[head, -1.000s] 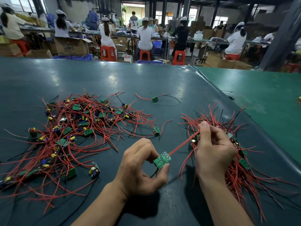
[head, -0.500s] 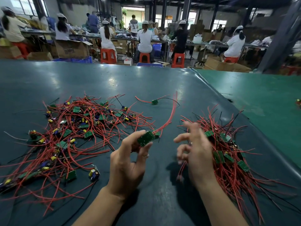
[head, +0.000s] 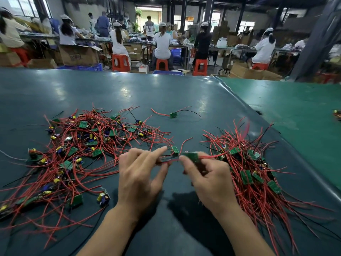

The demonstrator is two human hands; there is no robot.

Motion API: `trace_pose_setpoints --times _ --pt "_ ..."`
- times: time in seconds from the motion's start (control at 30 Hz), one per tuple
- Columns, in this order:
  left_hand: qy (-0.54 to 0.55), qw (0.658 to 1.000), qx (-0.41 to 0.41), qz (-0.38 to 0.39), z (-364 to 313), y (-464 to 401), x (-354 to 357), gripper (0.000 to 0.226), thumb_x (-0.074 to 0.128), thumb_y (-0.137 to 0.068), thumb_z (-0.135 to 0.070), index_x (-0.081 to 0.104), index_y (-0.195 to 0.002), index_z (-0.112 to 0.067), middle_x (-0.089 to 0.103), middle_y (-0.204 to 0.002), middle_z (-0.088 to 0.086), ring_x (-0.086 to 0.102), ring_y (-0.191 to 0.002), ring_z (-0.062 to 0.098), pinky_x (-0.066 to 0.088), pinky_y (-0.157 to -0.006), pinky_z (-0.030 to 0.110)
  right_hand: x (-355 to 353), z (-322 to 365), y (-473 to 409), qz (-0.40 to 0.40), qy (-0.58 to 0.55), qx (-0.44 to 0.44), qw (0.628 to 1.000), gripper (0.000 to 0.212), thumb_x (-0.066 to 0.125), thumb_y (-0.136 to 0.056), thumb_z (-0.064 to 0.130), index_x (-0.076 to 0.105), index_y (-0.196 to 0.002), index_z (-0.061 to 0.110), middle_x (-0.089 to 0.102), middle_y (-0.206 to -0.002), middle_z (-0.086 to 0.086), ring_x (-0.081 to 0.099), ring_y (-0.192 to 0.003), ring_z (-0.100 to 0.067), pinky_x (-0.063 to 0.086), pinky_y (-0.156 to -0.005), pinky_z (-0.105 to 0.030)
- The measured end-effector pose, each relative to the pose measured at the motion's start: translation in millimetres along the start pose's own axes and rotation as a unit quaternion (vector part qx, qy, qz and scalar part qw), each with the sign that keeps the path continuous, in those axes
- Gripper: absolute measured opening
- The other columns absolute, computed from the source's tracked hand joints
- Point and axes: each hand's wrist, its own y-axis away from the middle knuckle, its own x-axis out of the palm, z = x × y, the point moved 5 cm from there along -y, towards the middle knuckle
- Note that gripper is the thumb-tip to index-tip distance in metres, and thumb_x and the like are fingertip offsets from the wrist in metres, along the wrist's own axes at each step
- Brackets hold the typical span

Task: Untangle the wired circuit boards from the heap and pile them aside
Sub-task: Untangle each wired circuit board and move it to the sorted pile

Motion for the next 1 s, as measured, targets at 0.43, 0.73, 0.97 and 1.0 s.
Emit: trace_pose_setpoints --times 0.43,0.73,0.97,1.0 --pt "-0.299 0.884 -0.314 0.176 40 17 4 0.056 0.063 -0.078 -0.046 0.054 -0.126 -0.018 0.046 -0.127 0.011 0.03 -0.124 0.032 0.027 -0.099 0.052 3 -29 9 -0.061 -0.346 0.423 0.835 0.036 0.055 -0.097 0.035 0.068 -0.08 0.007 0.064 -0.055 -0.004 0.043 -0.034 -0.008 0.034 -0.032 -0.018" --pt "-0.29 0.851 -0.352 0.261 44 27 15 0.064 0.039 -0.087 -0.065 0.04 -0.132 -0.02 0.035 -0.139 0.012 0.022 -0.132 0.031 0.024 -0.105 0.051 23 -13 13 0.073 -0.174 0.292 0.938 0.027 0.06 -0.096 0.026 0.069 -0.075 0.012 0.064 -0.056 -0.004 0.048 -0.04 -0.015 0.036 -0.036 -0.022" --pt "-0.284 0.853 -0.361 0.248 47 21 4 0.041 0.051 -0.093 -0.037 0.051 -0.128 -0.016 0.055 -0.125 0.01 0.045 -0.118 0.033 0.035 -0.094 0.044 21 -17 13 0.07 -0.166 0.289 0.94 0.027 0.06 -0.096 0.024 0.069 -0.074 0.011 0.064 -0.056 -0.004 0.047 -0.04 -0.015 0.035 -0.037 -0.021" --pt "-0.272 0.861 -0.356 0.242 47 20 3 0.037 0.052 -0.093 -0.032 0.053 -0.127 -0.017 0.058 -0.121 0.009 0.047 -0.115 0.032 0.036 -0.092 0.043 21 -17 13 0.071 -0.165 0.289 0.94 0.027 0.06 -0.096 0.024 0.069 -0.074 0.012 0.064 -0.056 -0.004 0.047 -0.04 -0.015 0.035 -0.037 -0.021"
